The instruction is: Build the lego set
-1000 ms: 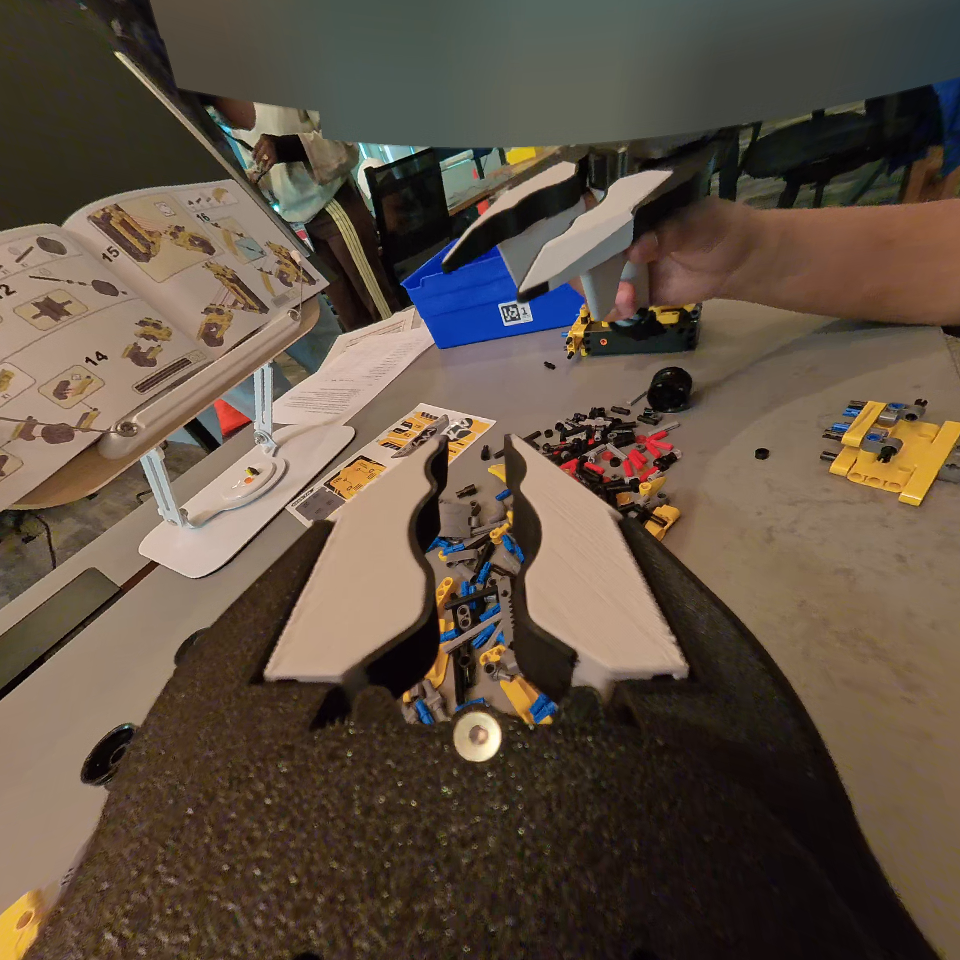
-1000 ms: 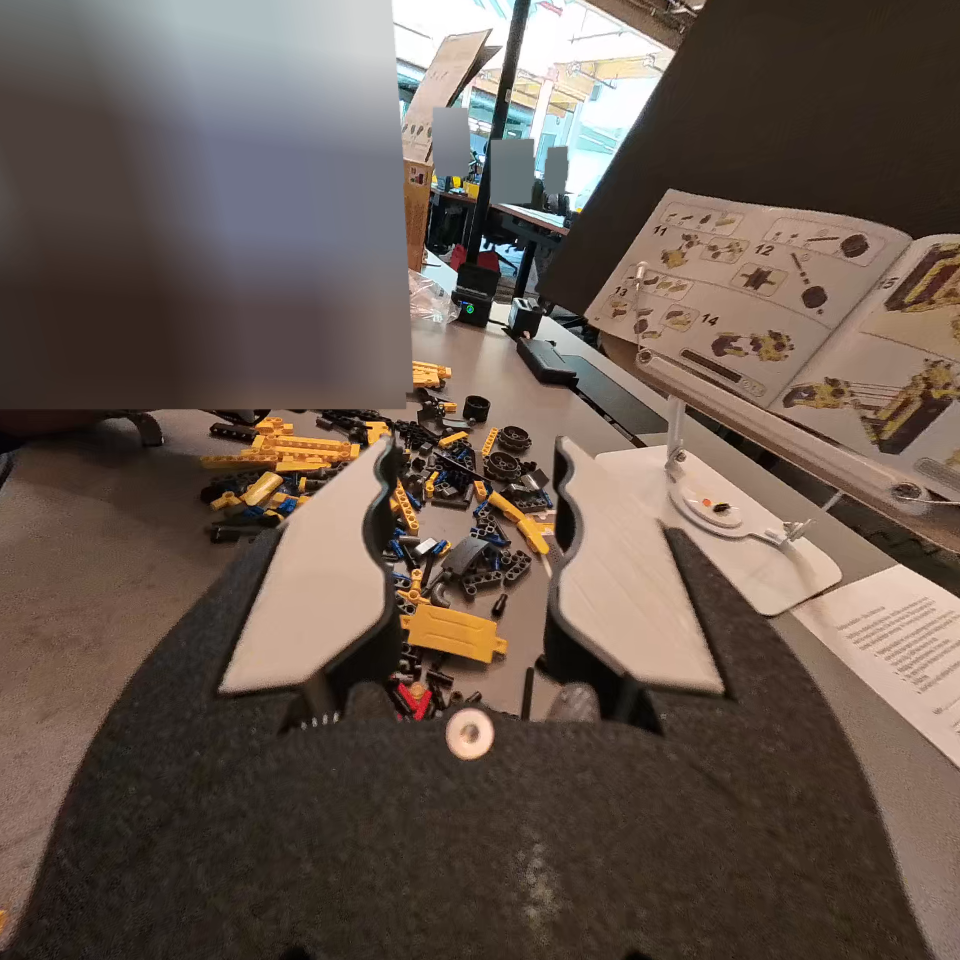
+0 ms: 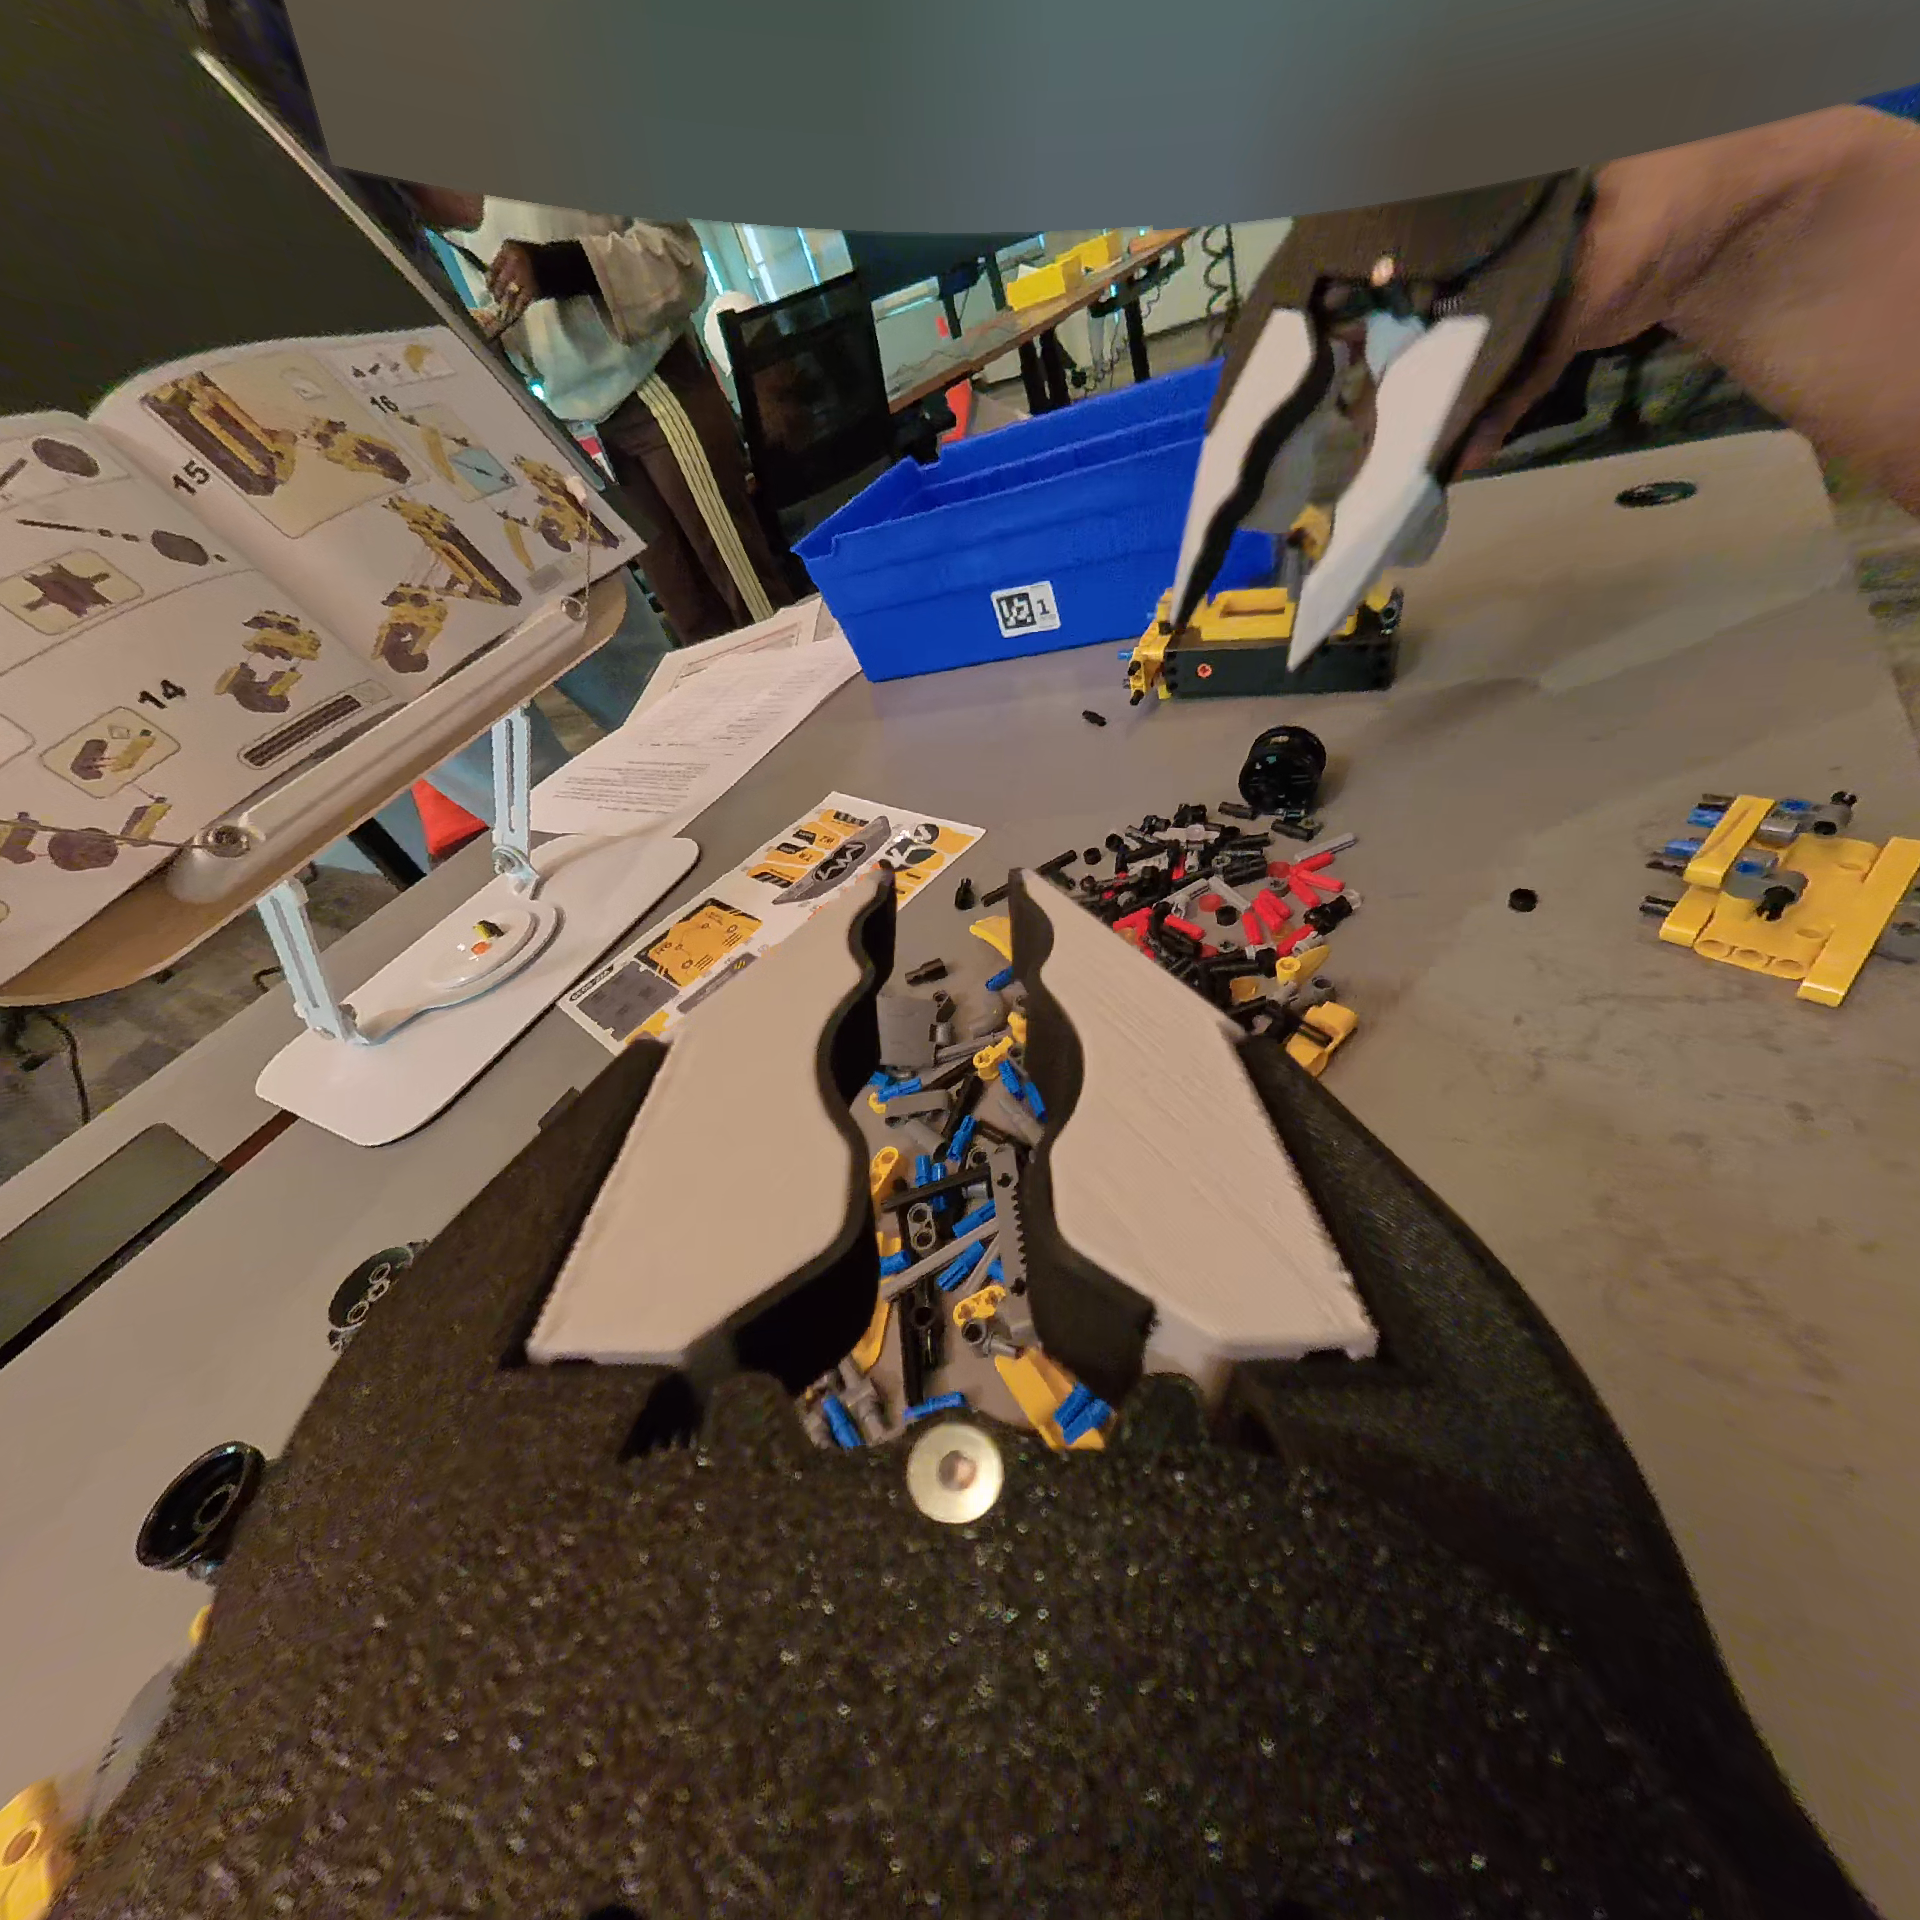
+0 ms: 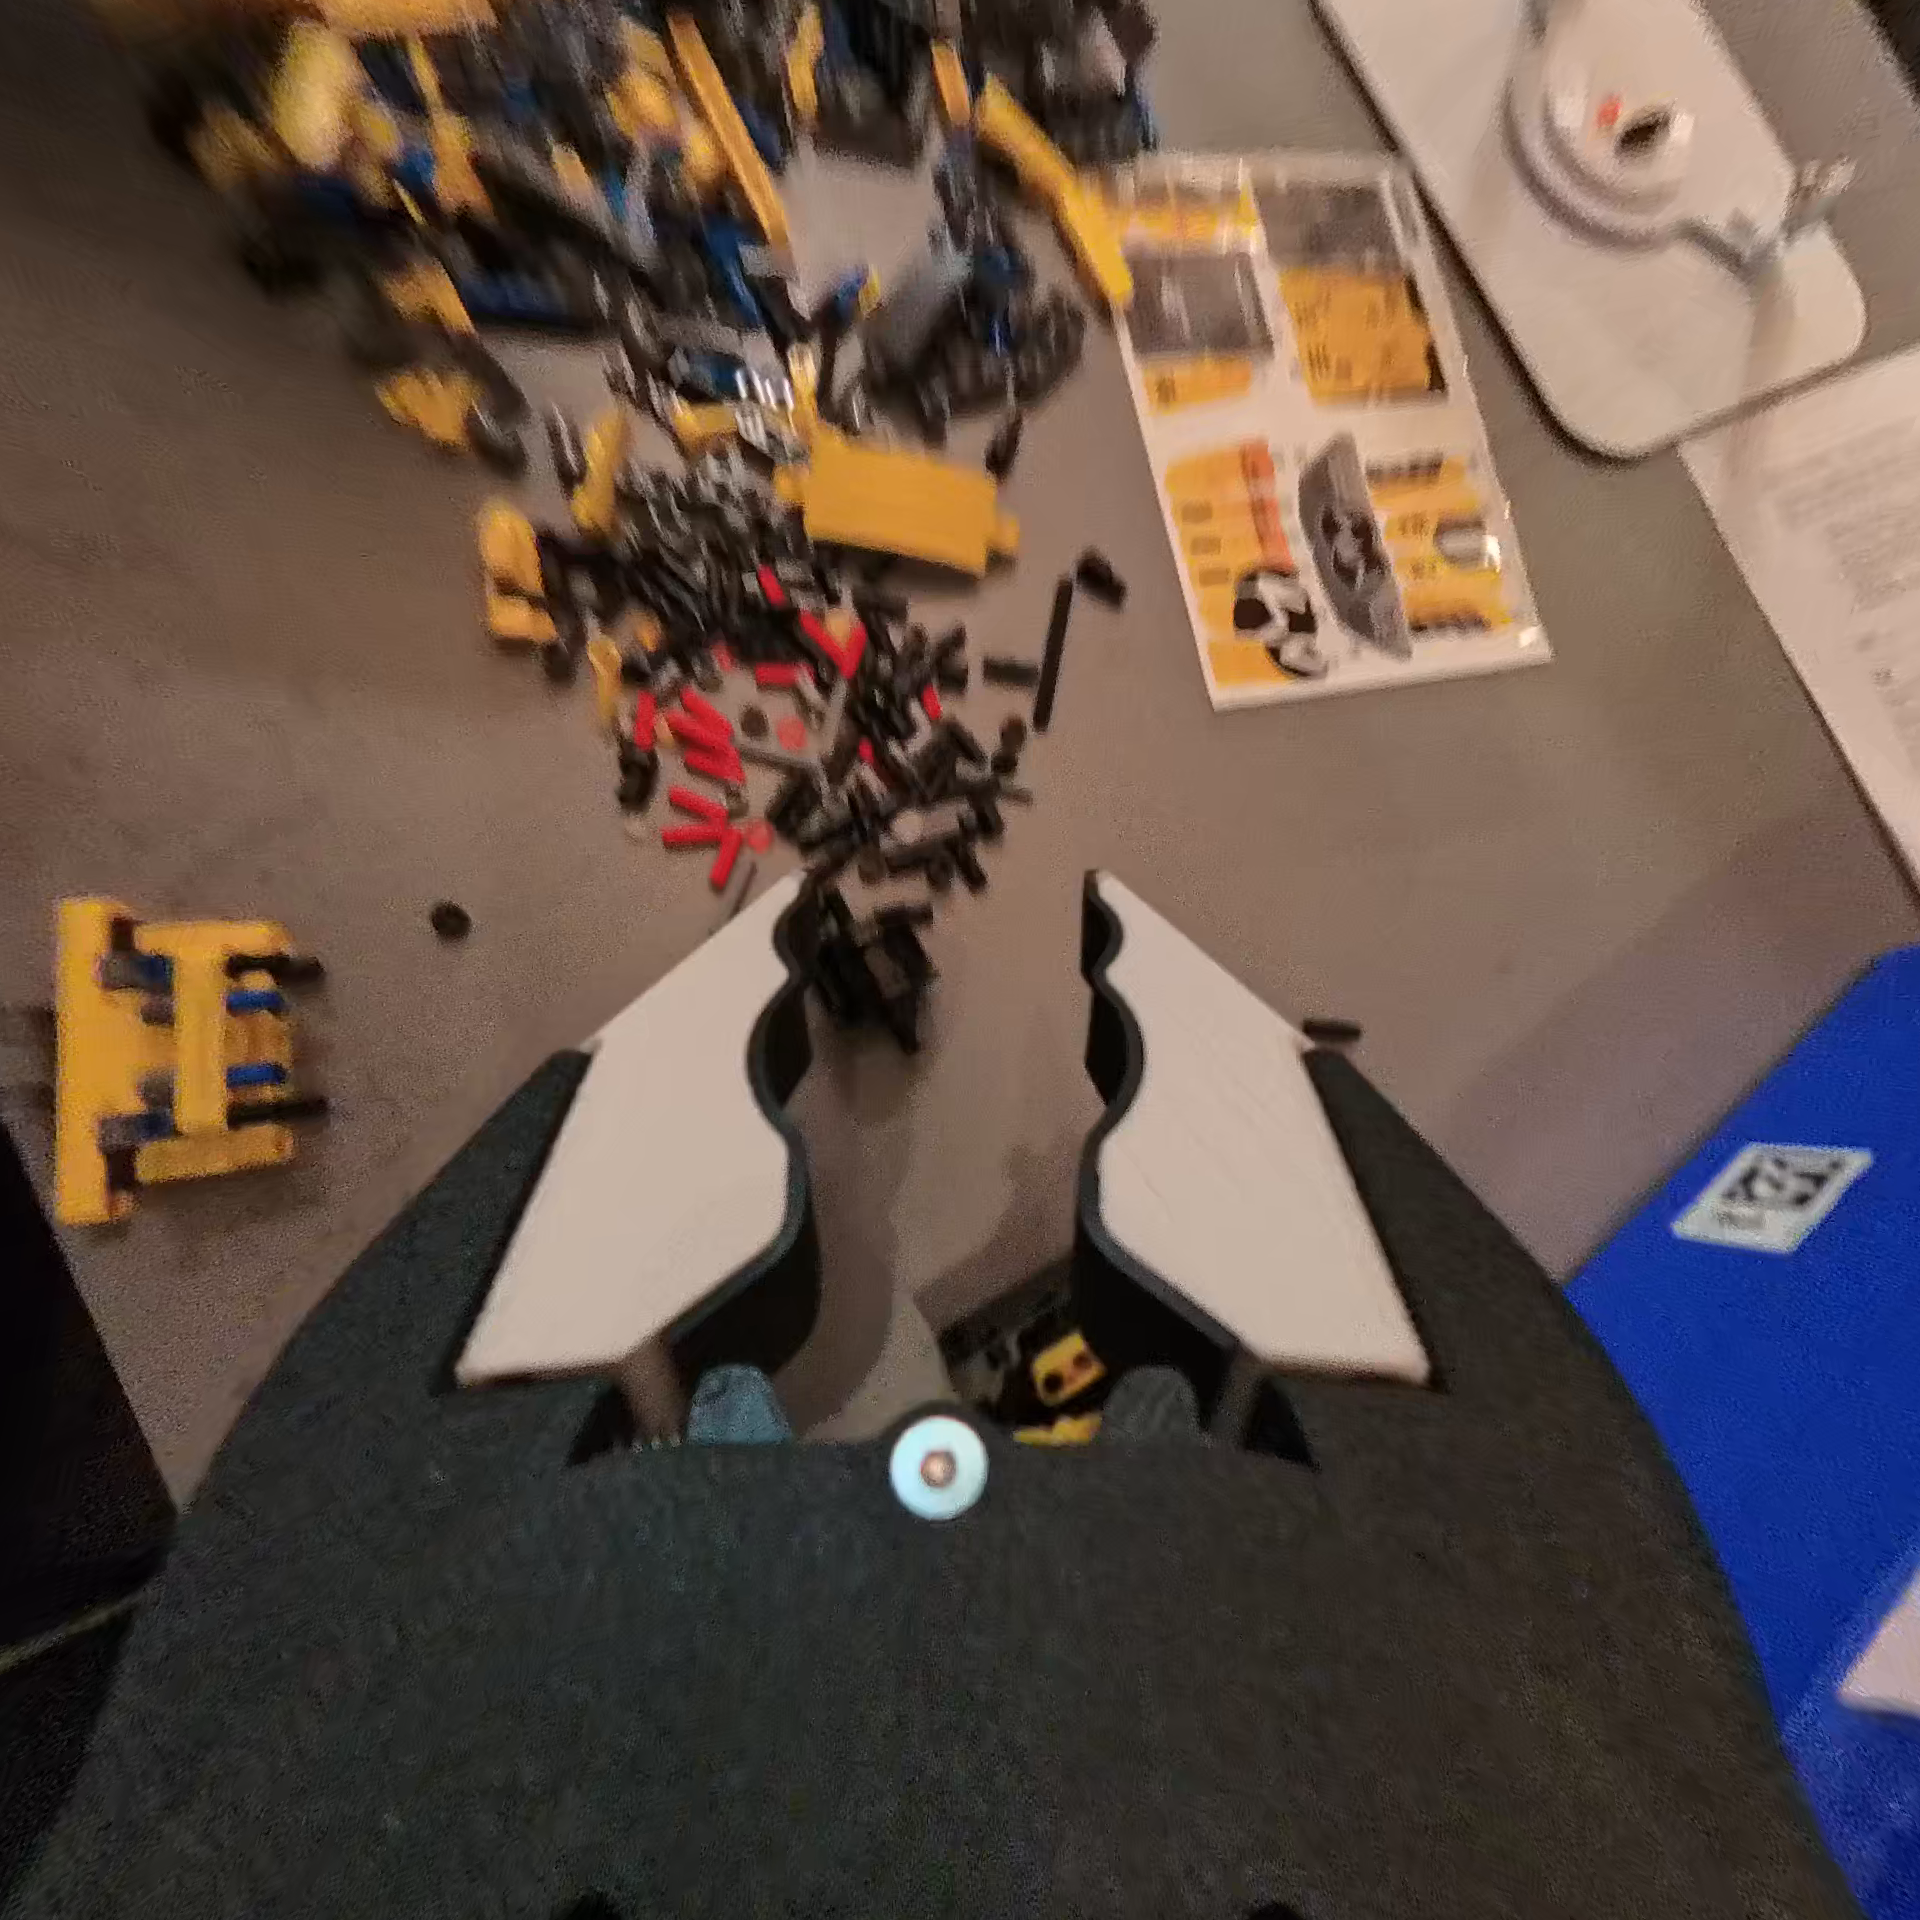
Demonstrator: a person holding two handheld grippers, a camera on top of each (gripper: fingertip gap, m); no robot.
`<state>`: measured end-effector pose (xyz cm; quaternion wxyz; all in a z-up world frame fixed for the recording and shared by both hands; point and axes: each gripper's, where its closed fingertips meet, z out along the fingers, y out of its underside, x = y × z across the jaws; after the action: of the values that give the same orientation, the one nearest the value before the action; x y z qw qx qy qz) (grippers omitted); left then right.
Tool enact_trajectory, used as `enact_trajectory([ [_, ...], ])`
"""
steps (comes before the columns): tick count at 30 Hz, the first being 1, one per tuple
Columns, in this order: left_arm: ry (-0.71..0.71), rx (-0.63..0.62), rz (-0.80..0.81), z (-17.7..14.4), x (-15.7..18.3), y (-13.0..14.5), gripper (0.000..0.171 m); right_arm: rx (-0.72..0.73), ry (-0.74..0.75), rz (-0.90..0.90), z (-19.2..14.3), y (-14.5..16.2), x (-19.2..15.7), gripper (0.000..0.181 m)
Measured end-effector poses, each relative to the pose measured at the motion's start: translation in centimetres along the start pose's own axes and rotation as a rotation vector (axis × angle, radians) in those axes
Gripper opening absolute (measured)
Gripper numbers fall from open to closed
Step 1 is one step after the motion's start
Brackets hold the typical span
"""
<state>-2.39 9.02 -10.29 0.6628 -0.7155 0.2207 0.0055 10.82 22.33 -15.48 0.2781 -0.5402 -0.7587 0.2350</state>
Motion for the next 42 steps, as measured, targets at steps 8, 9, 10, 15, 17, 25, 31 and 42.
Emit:
enact_trajectory([
  [8, -0.002, 0.001, 0.003, 0.0, 0.0, 0.0, 0.021, -0.124, 0.027, 0.016, 1.8, 3.5, -1.9, 0.054],
  [9, -0.002, 0.002, 0.000, 0.0, 0.0, 0.0, 0.021, -0.135, 0.028, 0.017, 2.1, 3.9, -1.9, 0.054],
  [10, -0.002, 0.004, -0.002, 0.0, 0.0, -0.1, 0.021, -0.138, 0.030, 0.018, 2.5, 4.1, -1.9, 0.054],
  [15, -0.005, 0.008, -0.003, -0.1, -0.1, -0.1, 0.021, -0.125, 0.024, -0.001, 2.7, 4.4, -2.4, 0.035],
  [17, -0.005, 0.008, -0.004, -0.1, -0.1, -0.1, 0.021, -0.111, 0.041, -0.015, 1.9, 4.3, -2.5, 0.035],
  [25, 0.001, 0.013, 0.001, -0.1, 0.1, -0.3, 0.021, -0.164, 0.041, 0.015, -1.1, 7.9, -3.9, 0.035],
  [31, -0.005, 0.011, -0.004, -0.1, -0.1, -0.2, 0.021, -0.112, 0.024, 0.075, -1.8, 8.6, -4.6, 0.036],
  [42, -0.010, 0.045, 0.020, -0.4, 0.1, -0.8, 0.020, -0.112, 0.025, 0.073, -1.8, 8.7, -4.7, 0.042],
])
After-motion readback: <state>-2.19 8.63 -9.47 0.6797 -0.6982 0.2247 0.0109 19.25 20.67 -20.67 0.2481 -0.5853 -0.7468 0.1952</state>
